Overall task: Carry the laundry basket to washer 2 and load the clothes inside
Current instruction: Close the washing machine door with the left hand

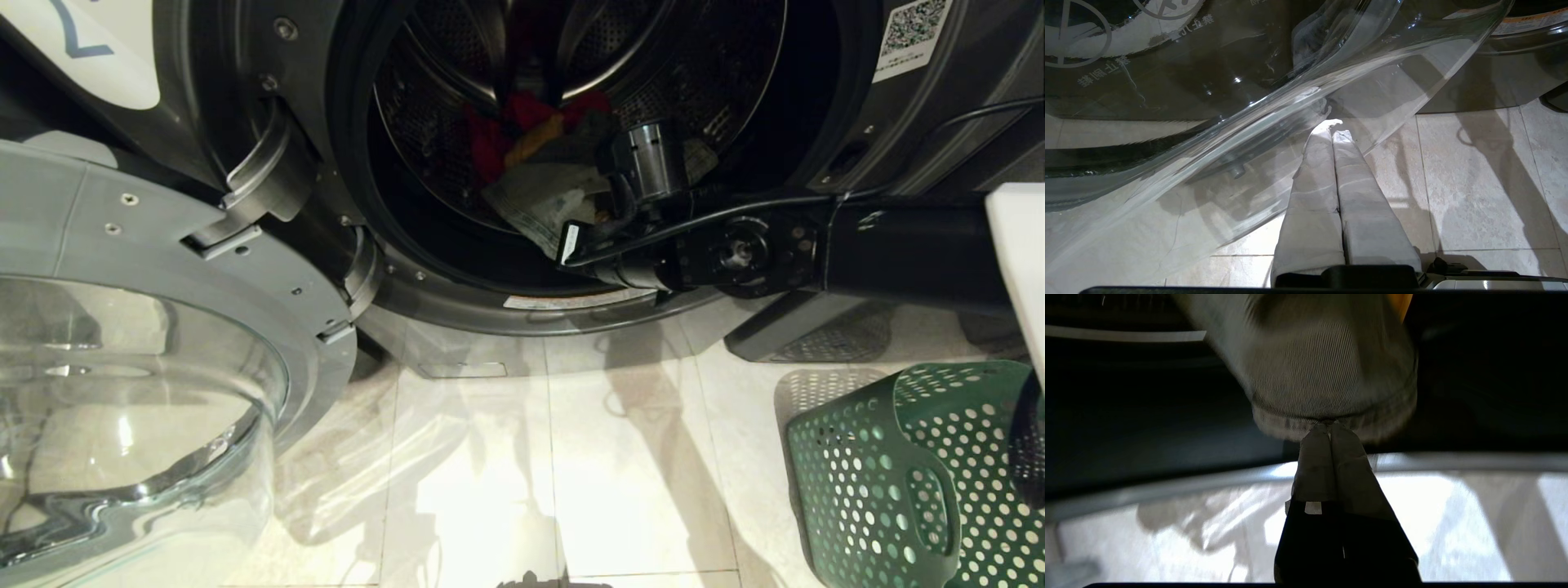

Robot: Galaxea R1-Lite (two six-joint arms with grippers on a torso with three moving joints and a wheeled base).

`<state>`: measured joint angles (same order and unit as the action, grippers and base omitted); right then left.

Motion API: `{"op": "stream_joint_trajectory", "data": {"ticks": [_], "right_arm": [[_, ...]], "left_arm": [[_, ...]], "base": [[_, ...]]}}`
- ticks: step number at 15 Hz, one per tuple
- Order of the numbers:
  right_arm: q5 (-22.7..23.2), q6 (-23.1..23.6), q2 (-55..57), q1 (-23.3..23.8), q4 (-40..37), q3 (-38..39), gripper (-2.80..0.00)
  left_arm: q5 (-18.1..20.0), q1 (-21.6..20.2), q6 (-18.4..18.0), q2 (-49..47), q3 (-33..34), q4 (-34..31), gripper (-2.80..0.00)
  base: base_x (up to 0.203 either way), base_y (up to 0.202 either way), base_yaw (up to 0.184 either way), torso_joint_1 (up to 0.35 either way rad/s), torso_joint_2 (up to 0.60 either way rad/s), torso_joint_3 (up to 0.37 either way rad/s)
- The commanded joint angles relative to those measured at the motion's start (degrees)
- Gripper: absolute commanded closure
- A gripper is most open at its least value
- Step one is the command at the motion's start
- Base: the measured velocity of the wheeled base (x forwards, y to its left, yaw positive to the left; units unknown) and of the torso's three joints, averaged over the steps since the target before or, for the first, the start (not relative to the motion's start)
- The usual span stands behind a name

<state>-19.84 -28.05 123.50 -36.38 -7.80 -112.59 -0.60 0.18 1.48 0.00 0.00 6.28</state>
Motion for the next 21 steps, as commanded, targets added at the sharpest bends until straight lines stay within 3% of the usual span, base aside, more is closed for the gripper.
{"op": "stream_joint_trajectory", "data": {"ticks": [1,7,11,15,19,21], "right_arm": [[-2.2,2.5,3.8,0.2,8.7,-0.1,0.0],[-4.2,23.0,8.2,2.8,42.4,-0.1,0.0],[-4.1,28.8,14.6,4.1,52.4,-0.1,0.0],[-4.1,29.5,14.5,4.5,54.3,-0.1,0.0],[-4.5,28.5,1.1,2.5,49.5,0.8,0.0],[-6.5,27.2,-7.1,-1.2,45.0,4.8,0.0]], "left_arm": [[0.0,0.0,0.0,-0.1,2.3,0.0,0.0],[0.0,0.0,0.0,-0.1,2.3,0.0,0.0],[0.0,0.0,0.0,-0.1,2.3,0.0,0.0],[0.0,0.0,0.0,-0.1,2.3,0.0,0.0],[0.0,0.0,0.0,-0.1,2.3,0.0,0.0],[0.0,0.0,0.0,-0.1,2.3,0.0,0.0]], "base": [[0.0,0.0,0.0,0.0,0.0,0.0],[0.0,0.0,0.0,0.0,0.0,0.0],[0.0,0.0,0.0,0.0,0.0,0.0],[0.0,0.0,0.0,0.0,0.0,0.0],[0.0,0.0,0.0,0.0,0.0,0.0],[0.0,0.0,0.0,0.0,0.0,0.0]]}}
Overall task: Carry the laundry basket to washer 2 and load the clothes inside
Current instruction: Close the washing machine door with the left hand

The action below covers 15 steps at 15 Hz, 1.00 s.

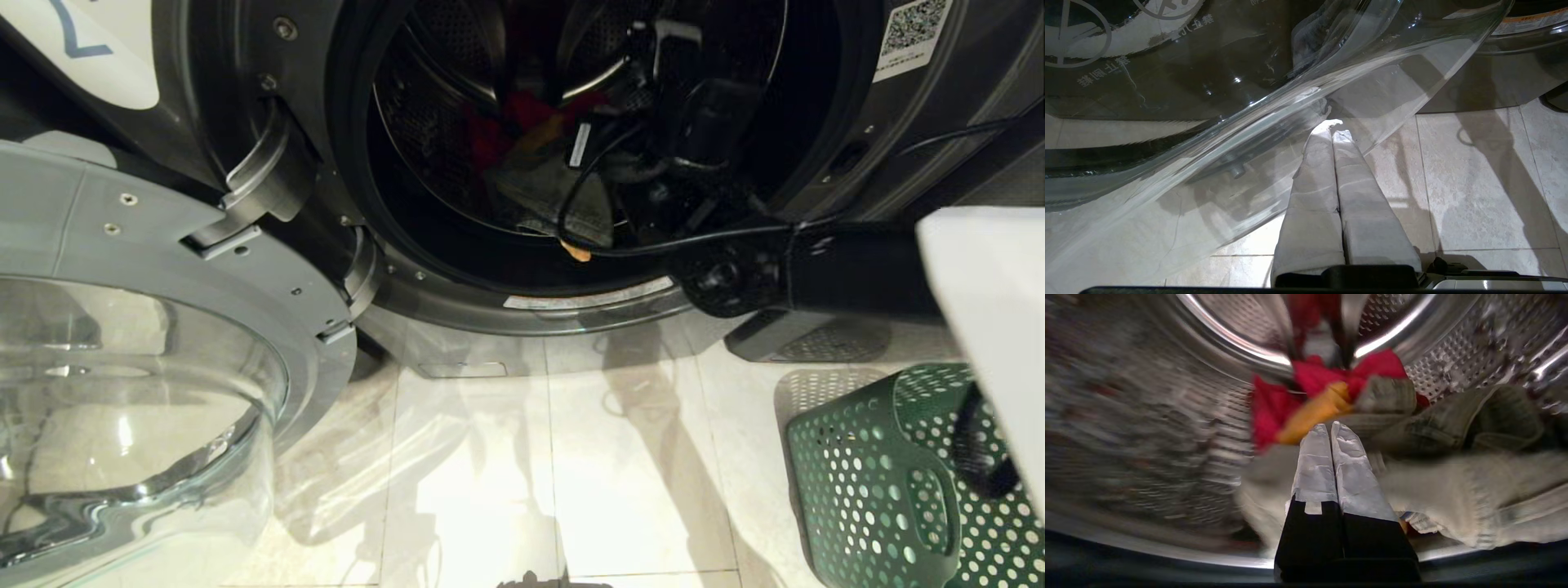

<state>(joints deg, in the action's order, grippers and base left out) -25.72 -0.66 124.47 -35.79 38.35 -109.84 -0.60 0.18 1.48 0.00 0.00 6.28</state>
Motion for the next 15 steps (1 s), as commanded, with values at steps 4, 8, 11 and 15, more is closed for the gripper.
{"op": "stream_joint_trajectory", "data": {"ticks": [4,8,11,15], "right_arm": [[-3.5,-4.2,-20.7,-9.0,-8.0,31.1,0.0],[-3.4,-15.7,-37.2,-16.6,-37.6,47.4,0.0],[1.2,-23.4,-50.6,-17.8,-73.5,46.3,0.0],[0.8,-25.7,-66.3,-10.1,-89.0,46.3,0.0]], "left_arm": [[0.0,0.0,0.0,-0.1,2.3,0.0,0.0],[0.0,0.0,0.0,-0.1,2.3,0.0,0.0],[0.0,0.0,0.0,-0.1,2.3,0.0,0.0],[0.0,0.0,0.0,-0.1,2.3,0.0,0.0]], "base": [[0.0,0.0,0.0,0.0,0.0,0.0],[0.0,0.0,0.0,0.0,0.0,0.0],[0.0,0.0,0.0,0.0,0.0,0.0],[0.0,0.0,0.0,0.0,0.0,0.0]]}}
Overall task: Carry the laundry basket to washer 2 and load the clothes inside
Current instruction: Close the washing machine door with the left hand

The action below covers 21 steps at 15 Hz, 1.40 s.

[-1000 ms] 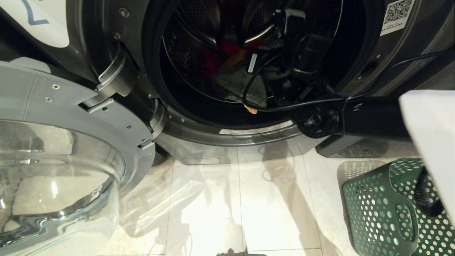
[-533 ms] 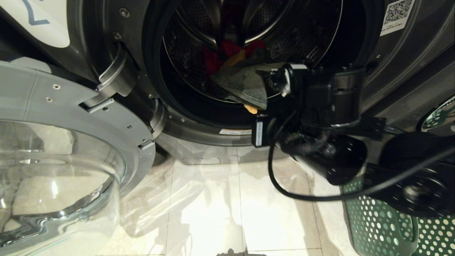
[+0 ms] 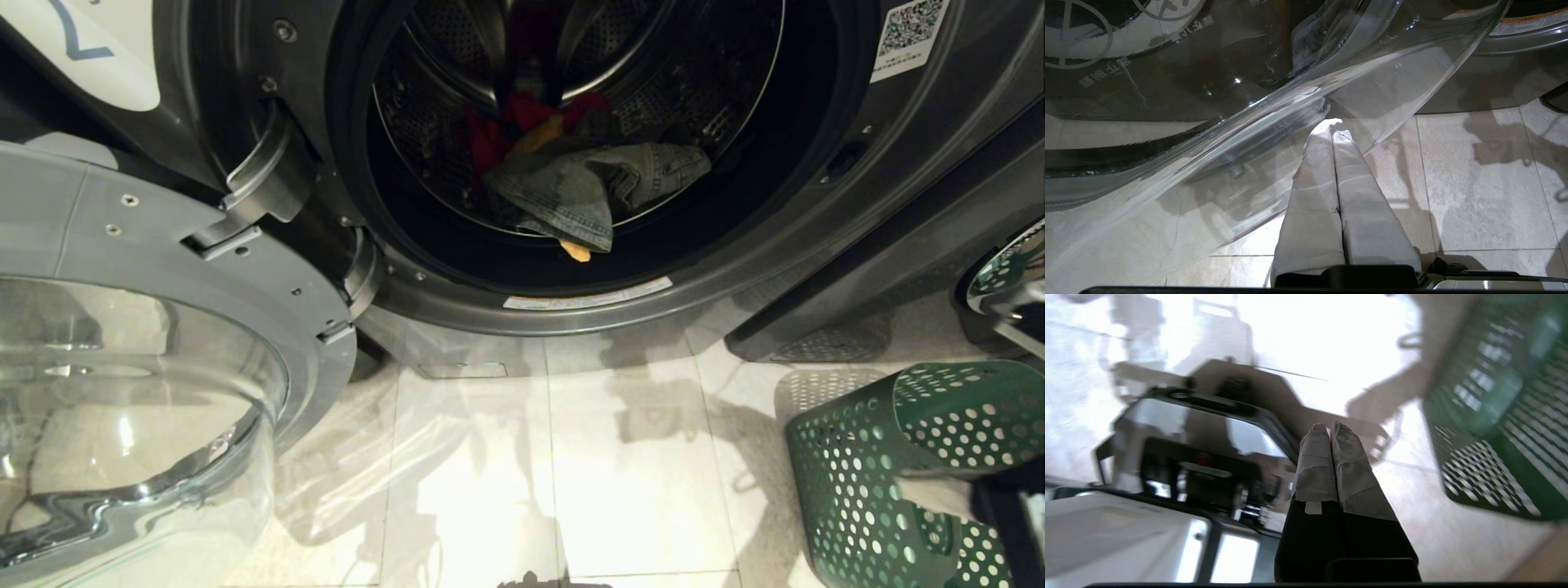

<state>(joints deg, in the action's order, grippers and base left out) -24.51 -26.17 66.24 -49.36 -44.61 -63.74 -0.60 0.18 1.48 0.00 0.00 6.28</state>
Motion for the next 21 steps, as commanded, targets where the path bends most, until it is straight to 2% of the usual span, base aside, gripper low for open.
{"op": "stream_joint_trajectory", "data": {"ticks": [1,3,4,5,6,7,10,11,12,13,18,19,21], "right_arm": [[-0.7,0.4,-10.2,8.3,-6.8,0.7,0.0],[0.3,2.3,-14.3,18.5,-6.5,3.9,0.0],[1.8,4.8,-16.6,22.1,-4.7,8.0,0.0],[3.7,10.9,-20.2,26.8,-1.7,14.1,0.0],[6.0,17.4,-23.8,30.7,2.8,20.0,0.0],[8.5,21.9,-26.1,33.5,9.0,26.1,0.0],[16.9,31.5,-30.9,41.5,33.8,48.8,0.0],[19.8,33.0,-32.6,43.8,41.5,55.9,0.0],[22.6,34.2,-35.6,46.1,45.4,61.1,0.0],[24.7,35.2,-40.4,47.9,45.6,64.0,0.0],[26.6,35.8,-64.4,48.9,44.9,63.9,0.0],[26.9,35.5,-66.4,48.9,44.8,63.9,0.0],[27.3,31.4,-66.3,48.8,44.6,63.8,0.0]], "left_arm": [[0.0,0.0,0.0,-0.1,2.3,0.0,0.0],[0.0,0.0,0.0,-0.1,2.3,0.0,0.0],[0.0,0.0,0.0,-0.1,2.3,0.0,0.0],[0.0,0.0,0.0,0.0,2.3,0.0,0.0],[0.0,0.0,0.0,-0.1,2.3,0.0,0.0],[0.0,0.0,0.0,-0.1,2.3,0.0,0.0],[0.0,0.0,0.0,0.0,2.3,0.0,0.0],[0.0,0.0,0.0,-0.1,2.3,0.0,0.0],[0.0,0.0,0.0,-0.1,2.3,0.0,0.0],[0.0,0.0,0.0,-0.1,2.3,0.0,0.0],[0.0,0.0,0.0,-0.1,2.3,0.0,0.0],[0.0,0.0,0.0,-0.1,2.3,0.0,0.0],[0.0,0.0,0.0,-0.1,2.3,0.0,0.0]], "base": [[0.0,0.0,0.0,0.0,0.0,0.0],[0.0,0.0,0.0,0.0,0.0,0.0],[0.0,0.0,0.0,0.0,0.0,0.0],[0.0,0.0,0.0,0.0,0.0,0.0],[0.0,0.0,0.0,0.0,0.0,0.0],[0.0,0.0,0.0,0.0,0.0,0.0],[0.0,0.0,0.0,0.0,0.0,0.0],[0.0,0.0,0.0,0.0,0.0,0.0],[0.0,0.0,0.0,0.0,0.0,0.0],[0.0,0.0,0.0,0.0,0.0,0.0],[0.0,0.0,0.0,0.0,0.0,0.0],[0.0,0.0,0.0,0.0,0.0,0.0],[0.0,0.0,0.0,0.0,0.0,0.0]]}}
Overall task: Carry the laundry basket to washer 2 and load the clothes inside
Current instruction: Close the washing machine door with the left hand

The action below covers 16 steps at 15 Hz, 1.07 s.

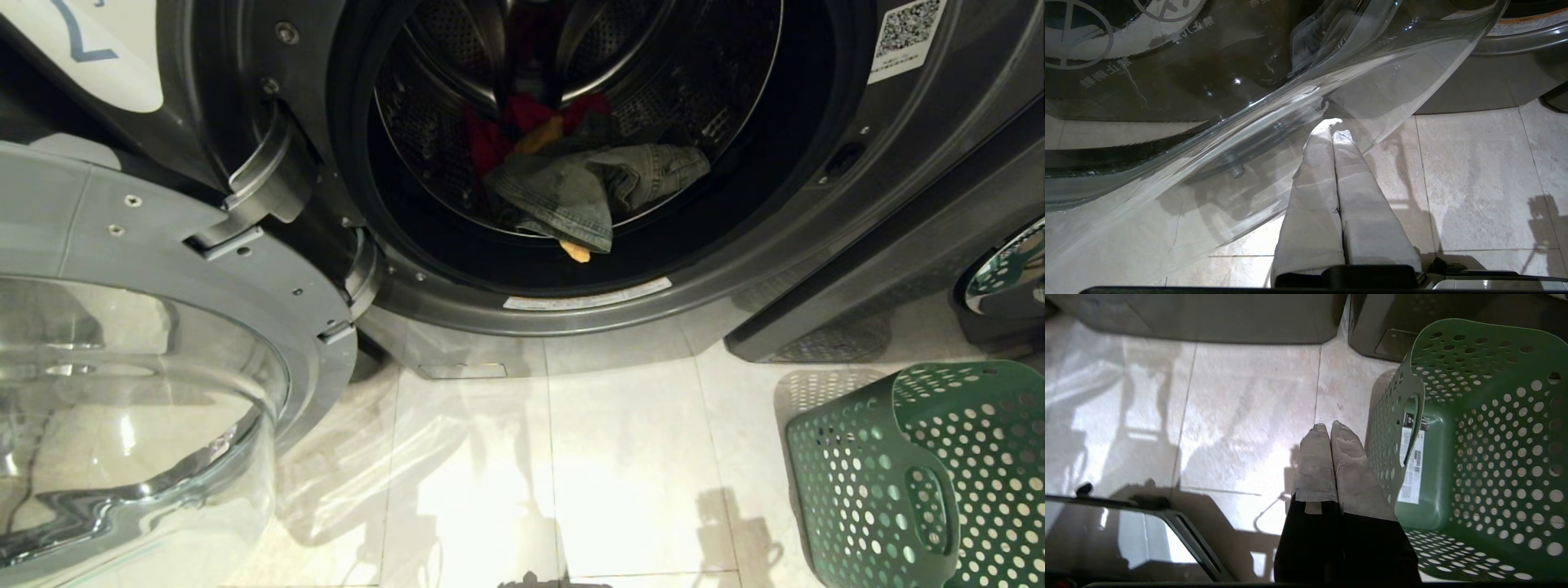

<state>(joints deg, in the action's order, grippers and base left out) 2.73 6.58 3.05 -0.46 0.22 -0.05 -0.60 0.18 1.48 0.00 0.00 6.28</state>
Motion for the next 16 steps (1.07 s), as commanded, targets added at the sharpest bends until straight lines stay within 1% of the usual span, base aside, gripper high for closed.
{"op": "stream_joint_trajectory", "data": {"ticks": [1,2,5,8,16], "right_arm": [[-0.4,-2.6,-3.0,-0.1,-0.2,0.0,0.0],[-1.1,-2.7,-3.0,-0.1,-0.2,0.0,0.0],[-1.1,-2.5,-3.0,-0.1,-0.2,0.0,0.0],[-1.4,-3.9,-3.0,-0.1,-0.2,0.0,0.0],[-1.7,-4.0,-3.0,-0.1,-0.2,0.0,0.0]], "left_arm": [[0.0,0.0,0.0,-0.1,2.3,0.0,0.0],[0.0,0.0,0.0,-0.1,2.3,0.0,0.0],[0.0,0.0,0.0,-0.1,2.3,0.0,0.0],[0.0,0.0,0.0,-0.1,2.3,0.0,0.0],[0.0,0.0,-0.2,-0.1,2.3,0.0,0.0]], "base": [[0.0,0.0,0.0,0.0,0.0,0.0],[0.0,0.0,0.0,0.0,0.0,0.0],[0.0,0.0,0.0,0.0,0.0,0.0],[0.0,0.0,0.0,0.0,0.0,0.0],[0.0,0.0,0.0,0.0,0.0,0.0]]}}
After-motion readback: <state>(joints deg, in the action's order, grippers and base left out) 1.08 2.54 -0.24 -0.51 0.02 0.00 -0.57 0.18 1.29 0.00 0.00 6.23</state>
